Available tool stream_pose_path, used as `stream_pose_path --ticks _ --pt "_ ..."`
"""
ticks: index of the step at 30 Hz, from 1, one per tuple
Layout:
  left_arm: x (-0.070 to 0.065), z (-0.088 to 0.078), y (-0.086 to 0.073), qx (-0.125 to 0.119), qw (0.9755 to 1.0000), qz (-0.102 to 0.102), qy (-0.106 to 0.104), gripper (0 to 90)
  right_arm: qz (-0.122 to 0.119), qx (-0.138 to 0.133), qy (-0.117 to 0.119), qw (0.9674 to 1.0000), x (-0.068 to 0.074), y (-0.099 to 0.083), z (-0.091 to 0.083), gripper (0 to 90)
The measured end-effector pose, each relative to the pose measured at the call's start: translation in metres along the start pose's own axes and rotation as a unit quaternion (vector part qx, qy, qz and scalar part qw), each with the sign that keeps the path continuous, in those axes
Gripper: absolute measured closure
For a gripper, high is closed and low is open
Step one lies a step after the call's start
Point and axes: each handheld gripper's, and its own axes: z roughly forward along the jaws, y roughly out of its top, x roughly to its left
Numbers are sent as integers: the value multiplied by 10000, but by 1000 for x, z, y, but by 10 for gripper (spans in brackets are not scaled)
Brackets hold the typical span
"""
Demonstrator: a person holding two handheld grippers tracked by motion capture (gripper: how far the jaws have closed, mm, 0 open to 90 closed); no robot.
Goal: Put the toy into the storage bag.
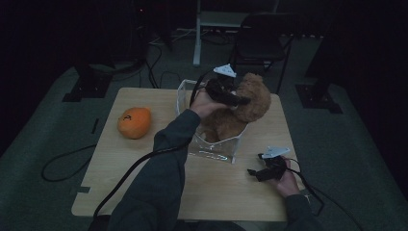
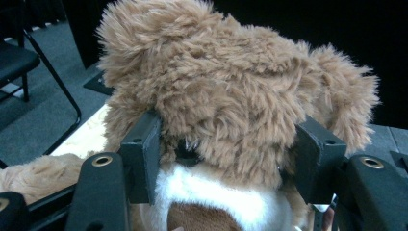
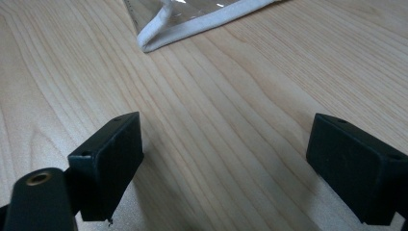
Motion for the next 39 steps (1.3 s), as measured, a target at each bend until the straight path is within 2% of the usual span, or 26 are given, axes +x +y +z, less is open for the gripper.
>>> stream_pose_path --ticks 6,11,14,18,21,28,30,31,32,33,34,35,37,39 --pt "6 -6 -11 141 9997 -123 -126 378 -6 -4 -2 10000 0 0 0 120" --pt "9 -9 -13 220 9995 -201 -133 359 -7 -5 -3 10000 0 0 0 120" --pt "7 -9 -11 100 9997 -218 -1 278 -6 -4 -2 10000 0 0 0 120" --pt "9 -6 -9 -235 9989 -399 21 173 -6 -5 -2 10000 0 0 0 120" --pt "10 -4 -10 -319 9984 -468 19 154 -7 -4 -2 10000 0 0 0 120" --pt "7 -6 -7 -622 9970 -453 58 155 -6 -4 -3 10000 0 0 0 120" --pt "5 -6 -7 -549 9976 -382 168 183 -12 -3 -5 10000 0 0 0 120" --pt "4 -6 -9 -506 9979 -335 215 234 -8 -5 -2 10000 0 0 0 120" --pt "3 -5 -10 -353 9985 -305 303 345 -7 -4 -1 10000 0 0 0 120" --pt "3 -5 -10 -353 9985 -305 303 467 -7 -4 -1 10000 0 0 0 120" --pt "4 -1 -15 33 9993 -208 304 467 -8 -4 -2 10000 0 0 0 120" --pt "3 0 -17 145 9991 -156 357 550 -2 -1 -1 10000 0 0 0 120" --pt "2 4 -22 431 9981 -84 435 566 -9 -4 -5 10000 0 0 0 120" --pt "2 4 -24 443 9983 -70 383 577 -6 -3 -4 10000 0 0 0 120"
